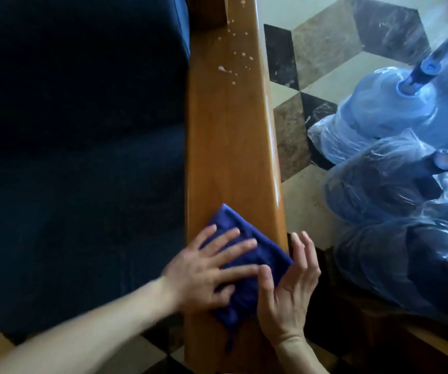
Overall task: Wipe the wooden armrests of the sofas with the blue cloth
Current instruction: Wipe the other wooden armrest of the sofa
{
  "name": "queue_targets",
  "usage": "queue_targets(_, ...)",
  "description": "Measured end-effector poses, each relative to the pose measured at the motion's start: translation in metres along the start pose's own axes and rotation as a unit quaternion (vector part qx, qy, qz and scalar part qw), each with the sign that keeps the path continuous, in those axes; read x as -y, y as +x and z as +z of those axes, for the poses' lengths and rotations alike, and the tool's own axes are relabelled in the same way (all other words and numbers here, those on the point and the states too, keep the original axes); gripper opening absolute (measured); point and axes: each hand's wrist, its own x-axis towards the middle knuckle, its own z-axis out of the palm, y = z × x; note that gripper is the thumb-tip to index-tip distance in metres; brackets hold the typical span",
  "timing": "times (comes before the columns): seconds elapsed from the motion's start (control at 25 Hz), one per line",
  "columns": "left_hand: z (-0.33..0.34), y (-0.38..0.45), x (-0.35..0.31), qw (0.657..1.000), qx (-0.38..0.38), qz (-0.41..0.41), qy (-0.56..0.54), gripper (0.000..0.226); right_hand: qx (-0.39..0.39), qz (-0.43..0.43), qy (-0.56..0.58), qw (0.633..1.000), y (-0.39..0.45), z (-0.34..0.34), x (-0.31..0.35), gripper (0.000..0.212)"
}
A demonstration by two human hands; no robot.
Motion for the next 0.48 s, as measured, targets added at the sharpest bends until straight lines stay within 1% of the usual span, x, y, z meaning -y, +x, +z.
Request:
queue_targets(0.04,-0.003,0.029,0.033,0.999,-0.019,-0.036,0.022,0.062,0.009,-0.004,-0.01,1.0,0.003,0.001,0.001,0.07)
queue_targets(0.08,-0.005,0.073,0.066,0.992,-0.046,-0.116,0.034,0.059,0.017,-0.004,-0.023,1.0,0.006,0.002,0.0,0.07)
queue_targets(0.12,-0.012,0.124,0.094,0.972,-0.059,-0.228,0.015,0.058,0.021,-0.001,-0.03,0.999,0.007,0.003,-0.001,0.07)
queue_targets(0.16,-0.024,0.171,0.11,0.943,-0.054,-0.327,-0.017,0.058,0.022,0.003,-0.028,0.999,0.007,0.003,-0.001,0.069)
queue_targets(0.2,-0.032,0.203,0.114,0.919,-0.043,-0.389,-0.055,0.056,0.018,0.006,-0.02,1.0,0.007,0.004,0.0,0.069)
queue_targets(0.24,-0.031,0.218,0.108,0.917,-0.039,-0.392,-0.062,0.055,0.007,0.012,-0.009,1.0,0.007,0.006,-0.001,0.07)
queue_targets(0.28,-0.022,0.214,0.094,0.934,-0.042,-0.353,-0.047,0.056,-0.007,0.027,0.008,1.0,0.007,0.005,-0.003,0.07)
queue_targets(0.32,-0.014,0.189,0.069,0.953,-0.044,-0.3,-0.014,0.057,-0.024,0.042,0.031,0.998,0.008,0.004,-0.007,0.069)
queue_targets(0.36,-0.005,0.148,0.036,0.969,-0.043,-0.244,0.01,0.058,-0.047,0.057,0.058,0.996,0.011,0.002,-0.009,0.067)
queue_targets(0.4,0.002,0.097,-0.006,0.98,-0.041,-0.194,0.01,0.06,-0.068,0.076,0.078,0.992,0.014,-0.001,-0.007,0.065)
queue_targets(0.44,0.009,0.044,-0.05,0.986,-0.023,-0.162,-0.005,0.061,-0.074,0.094,0.084,0.989,0.02,-0.003,-0.003,0.063)
queue_targets(0.48,0.017,-0.005,-0.089,0.989,-0.007,-0.145,-0.012,0.062,-0.059,0.097,0.072,0.991,0.031,-0.002,0.006,0.063)
